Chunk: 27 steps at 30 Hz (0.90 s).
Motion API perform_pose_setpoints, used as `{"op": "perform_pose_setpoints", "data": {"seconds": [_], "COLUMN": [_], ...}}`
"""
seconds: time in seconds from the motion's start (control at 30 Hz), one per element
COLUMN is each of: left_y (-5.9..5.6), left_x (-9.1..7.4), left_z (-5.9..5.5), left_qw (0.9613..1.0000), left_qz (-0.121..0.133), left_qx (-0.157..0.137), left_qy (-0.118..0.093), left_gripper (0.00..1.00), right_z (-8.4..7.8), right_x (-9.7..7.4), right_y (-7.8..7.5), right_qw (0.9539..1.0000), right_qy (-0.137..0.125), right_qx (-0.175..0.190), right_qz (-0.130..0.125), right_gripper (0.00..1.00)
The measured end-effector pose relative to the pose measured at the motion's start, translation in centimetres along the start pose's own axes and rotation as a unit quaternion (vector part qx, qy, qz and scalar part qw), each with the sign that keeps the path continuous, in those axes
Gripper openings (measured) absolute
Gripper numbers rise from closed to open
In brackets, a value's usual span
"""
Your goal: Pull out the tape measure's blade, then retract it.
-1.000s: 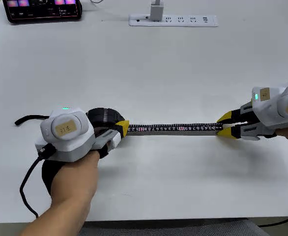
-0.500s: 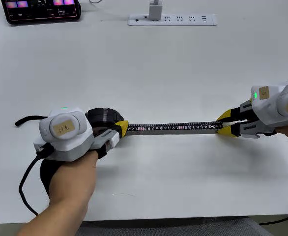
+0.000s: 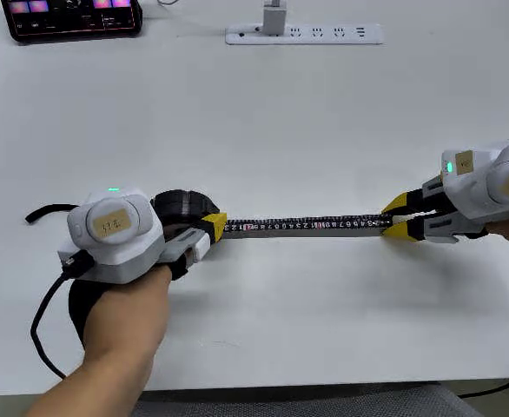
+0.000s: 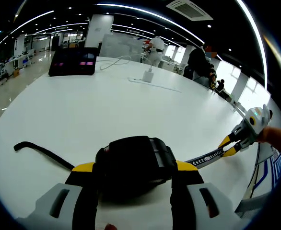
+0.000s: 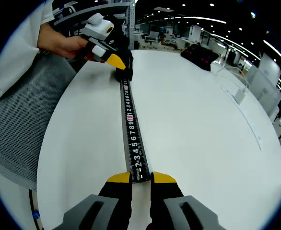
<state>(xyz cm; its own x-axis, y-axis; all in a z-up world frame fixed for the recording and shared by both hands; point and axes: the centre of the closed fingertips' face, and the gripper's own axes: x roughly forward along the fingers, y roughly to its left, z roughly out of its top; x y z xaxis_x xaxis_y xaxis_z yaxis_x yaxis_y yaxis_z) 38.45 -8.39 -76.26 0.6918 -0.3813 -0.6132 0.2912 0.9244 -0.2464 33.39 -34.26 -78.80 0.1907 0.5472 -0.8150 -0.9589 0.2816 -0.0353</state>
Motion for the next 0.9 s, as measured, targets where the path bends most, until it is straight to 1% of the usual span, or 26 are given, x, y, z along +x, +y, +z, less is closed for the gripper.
{"op": "perform_pose_setpoints", "data": {"seconds": [0.13, 0.4, 0.6, 0.9], "left_y": [0.0, 0.0, 0.1, 0.1], "left_x": [0.0, 0.0, 0.0, 0.0], "left_z": [0.0, 0.0, 0.0, 0.0], "left_qw": [1.0, 1.0, 0.9999, 0.9999], "left_qz": [-0.001, -0.004, -0.006, -0.008], "left_qx": [-0.001, -0.004, -0.007, -0.011], "left_qy": [-0.002, -0.004, -0.004, -0.005], "left_gripper": [0.57, 0.57, 0.57, 0.58], "right_z": [0.4, 0.9, 1.7, 2.5], "right_x": [0.0, 0.4, 0.8, 1.2], "right_y": [-0.1, 0.0, 0.0, 0.0], "right_qw": [1.0, 1.0, 0.9999, 0.9998], "right_qy": [-0.006, -0.005, -0.011, -0.018], "right_qx": [-0.003, -0.002, -0.001, 0.0], "right_qz": [0.0, 0.003, 0.005, 0.004], "right_gripper": [0.1, 0.1, 0.1, 0.1]}}
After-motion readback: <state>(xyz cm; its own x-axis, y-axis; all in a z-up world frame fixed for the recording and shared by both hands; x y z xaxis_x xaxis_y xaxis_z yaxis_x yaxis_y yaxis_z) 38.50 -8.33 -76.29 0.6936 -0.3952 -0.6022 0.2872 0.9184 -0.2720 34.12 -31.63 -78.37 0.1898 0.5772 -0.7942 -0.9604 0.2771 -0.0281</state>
